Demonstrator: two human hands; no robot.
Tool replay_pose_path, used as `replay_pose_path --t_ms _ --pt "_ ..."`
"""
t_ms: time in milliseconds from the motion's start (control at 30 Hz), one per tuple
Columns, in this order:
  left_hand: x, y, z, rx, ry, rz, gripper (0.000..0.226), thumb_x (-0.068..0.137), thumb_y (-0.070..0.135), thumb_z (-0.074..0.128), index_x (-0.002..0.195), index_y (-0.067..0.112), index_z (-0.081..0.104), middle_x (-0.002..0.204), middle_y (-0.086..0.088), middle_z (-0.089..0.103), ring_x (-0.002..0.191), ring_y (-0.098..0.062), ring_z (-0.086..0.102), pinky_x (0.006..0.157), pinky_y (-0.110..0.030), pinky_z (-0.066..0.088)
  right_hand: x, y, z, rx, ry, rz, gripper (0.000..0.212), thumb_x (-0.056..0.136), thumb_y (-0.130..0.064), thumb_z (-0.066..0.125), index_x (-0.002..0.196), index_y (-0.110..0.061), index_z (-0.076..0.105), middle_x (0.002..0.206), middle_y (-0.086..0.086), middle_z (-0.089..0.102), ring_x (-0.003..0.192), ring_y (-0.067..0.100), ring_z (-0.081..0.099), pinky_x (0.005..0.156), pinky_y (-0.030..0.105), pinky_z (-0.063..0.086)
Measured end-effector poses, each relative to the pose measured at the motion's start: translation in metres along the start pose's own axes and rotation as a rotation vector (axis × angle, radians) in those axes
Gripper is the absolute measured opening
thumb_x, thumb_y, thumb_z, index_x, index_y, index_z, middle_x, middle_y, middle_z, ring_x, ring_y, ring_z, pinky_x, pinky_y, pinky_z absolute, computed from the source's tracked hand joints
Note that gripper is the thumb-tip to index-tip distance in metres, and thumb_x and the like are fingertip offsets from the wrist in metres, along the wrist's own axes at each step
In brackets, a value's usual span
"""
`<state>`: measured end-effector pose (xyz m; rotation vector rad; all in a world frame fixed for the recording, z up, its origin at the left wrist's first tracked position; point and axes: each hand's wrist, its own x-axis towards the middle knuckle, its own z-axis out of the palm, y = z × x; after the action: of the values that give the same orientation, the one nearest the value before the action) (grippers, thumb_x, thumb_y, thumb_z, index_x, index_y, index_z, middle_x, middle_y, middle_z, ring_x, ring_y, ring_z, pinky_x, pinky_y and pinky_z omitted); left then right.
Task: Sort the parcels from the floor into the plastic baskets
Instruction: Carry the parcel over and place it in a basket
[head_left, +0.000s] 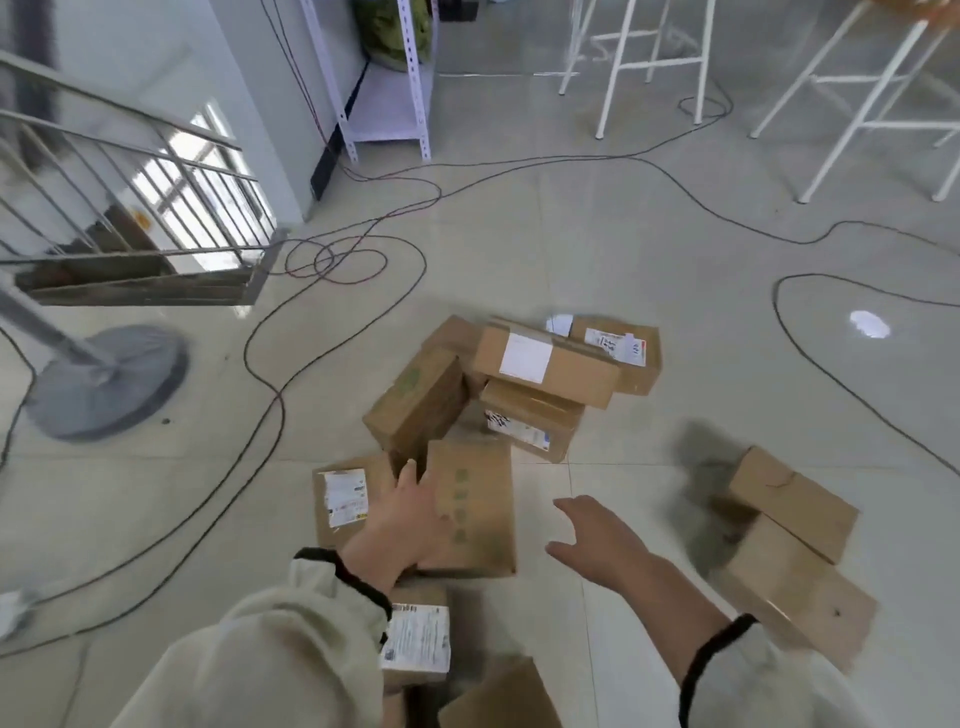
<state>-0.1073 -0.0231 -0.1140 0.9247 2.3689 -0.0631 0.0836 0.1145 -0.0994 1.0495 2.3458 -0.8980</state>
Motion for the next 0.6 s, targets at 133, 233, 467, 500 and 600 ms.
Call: replay_pose_path --t_ms 133,233,467,500,600 --pt "0.079 -0.012 0.084 0.037 0.003 0.052 0.068 0.086 0.039 0.054 0.144 0.027 0.019 0.15 -0.01 0.022 0.131 -0.035 0.035 0.104 -0.048 0.037 0.096 0.026 0.071 0.067 0.026 -0.058 0.07 0.092 -0.046 0.052 0.148 -0.015 0.024 0.152 0.005 0.029 0.137 0.021 0.033 0.109 0.03 0.029" --pt "0.118 -0.029 0.108 -0.083 -0.044 0.003 0.091 0.084 0.044 0.059 0.149 0.03 -0.003 0.153 -0.016 0.014 0.13 -0.039 0.039 0.105 -0.043 0.037 0.138 0.024 0.109 0.158 0.0 -0.043 0.069 0.09 -0.047 0.054 0.144 -0.011 0.03 0.146 0.01 0.039 0.13 0.025 0.042 0.102 0.033 0.036" --pt "0.13 -0.026 0.119 -0.411 0.076 -0.164 0.096 0.088 0.036 0.061 0.149 0.011 -0.01 0.135 -0.02 0.045 0.117 -0.033 0.052 0.095 -0.039 0.042 0.149 0.008 0.138 0.372 0.093 -0.047 0.091 0.086 -0.028 0.066 0.151 -0.031 0.003 0.134 0.01 0.047 0.12 0.027 0.05 0.099 0.034 0.043" --pt "0.131 -0.027 0.118 -0.452 0.068 -0.195 0.096 0.086 0.037 0.064 0.149 0.006 -0.001 0.134 -0.019 0.047 0.118 -0.033 0.051 0.094 -0.038 0.042 0.149 0.008 0.139 0.358 0.099 -0.038 0.088 0.087 -0.028 0.065 0.15 -0.034 0.004 0.133 0.01 0.047 0.12 0.026 0.05 0.1 0.034 0.043" --pt "0.138 -0.035 0.114 -0.5 -0.029 -0.214 0.076 0.081 0.044 0.069 0.134 0.0 0.038 0.127 -0.015 0.055 0.114 -0.03 0.054 0.094 -0.036 0.046 0.152 0.007 0.141 0.348 0.113 -0.031 0.084 0.088 -0.028 0.064 0.15 -0.035 0.008 0.131 0.009 0.048 0.119 0.024 0.05 0.102 0.034 0.041"
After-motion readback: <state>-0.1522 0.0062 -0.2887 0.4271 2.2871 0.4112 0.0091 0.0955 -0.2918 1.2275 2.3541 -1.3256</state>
